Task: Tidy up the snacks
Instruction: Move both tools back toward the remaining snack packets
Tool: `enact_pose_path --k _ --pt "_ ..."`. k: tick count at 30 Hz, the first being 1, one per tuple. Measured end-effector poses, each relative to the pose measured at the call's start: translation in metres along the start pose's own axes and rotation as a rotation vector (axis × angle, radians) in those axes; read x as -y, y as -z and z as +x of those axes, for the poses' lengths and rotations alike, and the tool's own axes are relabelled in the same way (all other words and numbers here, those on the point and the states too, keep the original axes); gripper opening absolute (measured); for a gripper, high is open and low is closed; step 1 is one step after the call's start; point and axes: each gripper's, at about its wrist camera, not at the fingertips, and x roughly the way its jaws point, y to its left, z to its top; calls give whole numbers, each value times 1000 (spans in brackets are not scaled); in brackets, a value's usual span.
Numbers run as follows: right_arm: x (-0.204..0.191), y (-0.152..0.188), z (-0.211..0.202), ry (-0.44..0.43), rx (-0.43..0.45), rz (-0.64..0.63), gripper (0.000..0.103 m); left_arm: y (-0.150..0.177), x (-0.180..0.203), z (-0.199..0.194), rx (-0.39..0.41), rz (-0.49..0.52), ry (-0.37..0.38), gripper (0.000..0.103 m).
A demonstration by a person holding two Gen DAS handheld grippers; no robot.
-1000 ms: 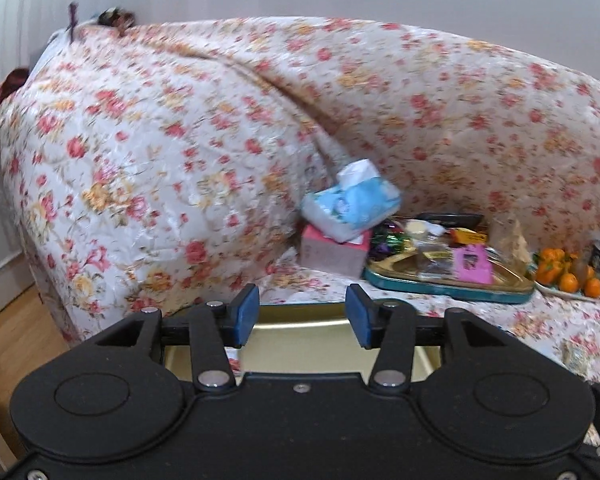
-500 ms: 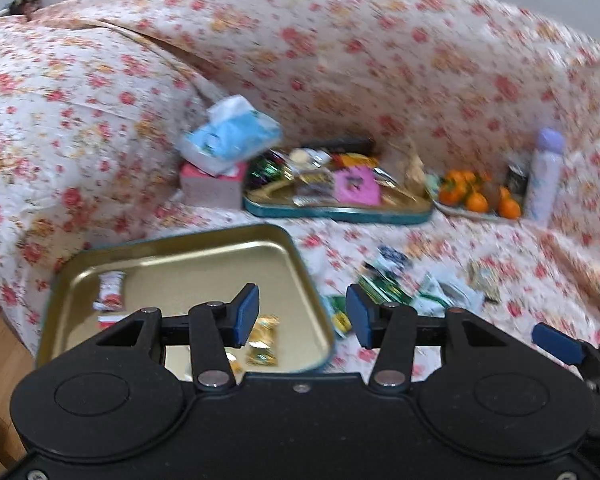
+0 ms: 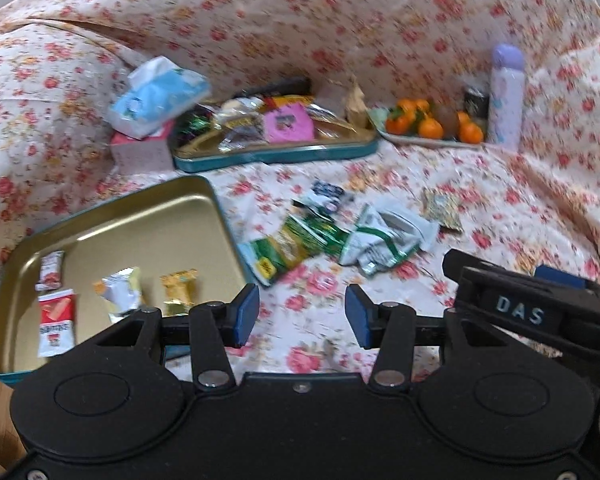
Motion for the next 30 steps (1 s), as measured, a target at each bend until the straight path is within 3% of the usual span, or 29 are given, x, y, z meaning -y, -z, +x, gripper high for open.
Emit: enact_pose_path --k 8,14,23,30 --pt "22 4 26 102 -90 -105 103 5 25 32 -78 39 17 55" --pt "32 10 38 119 -140 -90 103 9 30 49 -119 36 19 55" --pt "25 18 45 156 -140 -206 103 13 28 61 -157 31 25 55" --pt "30 10 47 122 -173 -189 103 13 29 67 -149 39 29 55"
